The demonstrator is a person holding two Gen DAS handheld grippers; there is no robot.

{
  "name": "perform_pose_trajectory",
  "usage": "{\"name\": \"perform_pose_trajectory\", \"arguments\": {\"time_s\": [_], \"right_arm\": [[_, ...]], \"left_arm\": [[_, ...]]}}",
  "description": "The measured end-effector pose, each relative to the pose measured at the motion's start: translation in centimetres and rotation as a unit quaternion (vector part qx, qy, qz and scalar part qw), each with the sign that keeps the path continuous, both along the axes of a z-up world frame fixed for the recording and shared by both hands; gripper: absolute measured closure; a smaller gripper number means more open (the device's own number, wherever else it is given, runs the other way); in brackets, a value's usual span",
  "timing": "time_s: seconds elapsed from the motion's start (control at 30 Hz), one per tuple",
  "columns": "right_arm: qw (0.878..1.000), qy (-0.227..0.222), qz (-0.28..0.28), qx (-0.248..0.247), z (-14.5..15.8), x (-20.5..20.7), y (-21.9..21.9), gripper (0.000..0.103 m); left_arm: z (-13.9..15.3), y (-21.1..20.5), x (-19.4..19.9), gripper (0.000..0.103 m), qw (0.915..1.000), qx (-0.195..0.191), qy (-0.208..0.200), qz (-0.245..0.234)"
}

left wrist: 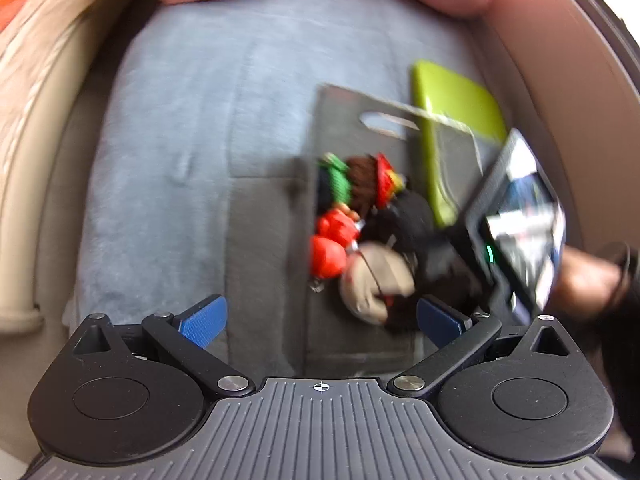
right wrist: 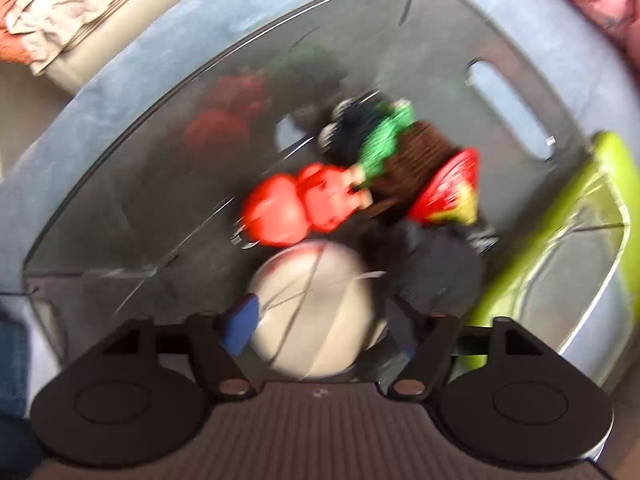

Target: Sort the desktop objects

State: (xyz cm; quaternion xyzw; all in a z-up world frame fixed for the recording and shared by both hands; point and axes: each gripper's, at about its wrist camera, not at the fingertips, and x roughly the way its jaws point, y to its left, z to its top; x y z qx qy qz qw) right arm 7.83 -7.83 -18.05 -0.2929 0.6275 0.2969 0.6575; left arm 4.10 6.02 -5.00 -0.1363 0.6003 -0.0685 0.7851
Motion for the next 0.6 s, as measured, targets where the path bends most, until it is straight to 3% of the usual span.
{"name": "perform_pose_trajectory", "arguments": {"time_s": [0.17, 0.2, 0.37, 0.43, 0.47, 0.53, 0.57, 0.6], "right_arm": [[0.998, -0.025, 0.039, -0.051, -2.9, -0.4, 1.3, 0.018], [0.997, -0.021, 0.044, -0.057, -3.7, -0.4, 1.5, 0.012], [0.999, 0.014, 0.004, -0.041, -5.4, 0.3, 0.9, 0.008], [0.999, 0.021, -0.031, -0.023, -4.8, 0.5, 0.3, 0.009], [0.997, 0.047, -0.063, 0.001, -4.5, 0.8, -0.2, 0.01], [0.985, 0.094, -0.13, 0.058, -3.5, 1.3, -1.2, 0.014], [0.976, 0.117, -0.163, 0.086, -3.1, 1.5, -1.8, 0.022], [0.971, 0.126, -0.176, 0.102, -2.6, 1.8, -2.0, 0.042]], "left_arm": [[-0.2, 1.8, 0.5, 0.0, 0.9995, -0.012, 0.006, 0.03], [-0.4, 1.8, 0.5, 0.0, 0.9995, -0.014, 0.01, 0.027], [-1.0, 1.7, 0.5, 0.0, 0.9991, -0.032, 0.024, 0.015], [-0.8, 2.0, 0.3, 0.0, 0.9991, -0.034, 0.02, 0.018], [-0.8, 2.2, 0.3, 0.0, 0.999, -0.035, 0.018, 0.021], [-0.6, 2.3, 0.3, 0.0, 0.9988, -0.037, 0.017, 0.026], [-0.6, 2.4, 0.3, 0.0, 0.9987, -0.038, 0.017, 0.028], [-0.7, 2.3, 0.4, 0.0, 0.9988, -0.037, 0.018, 0.027]]}}
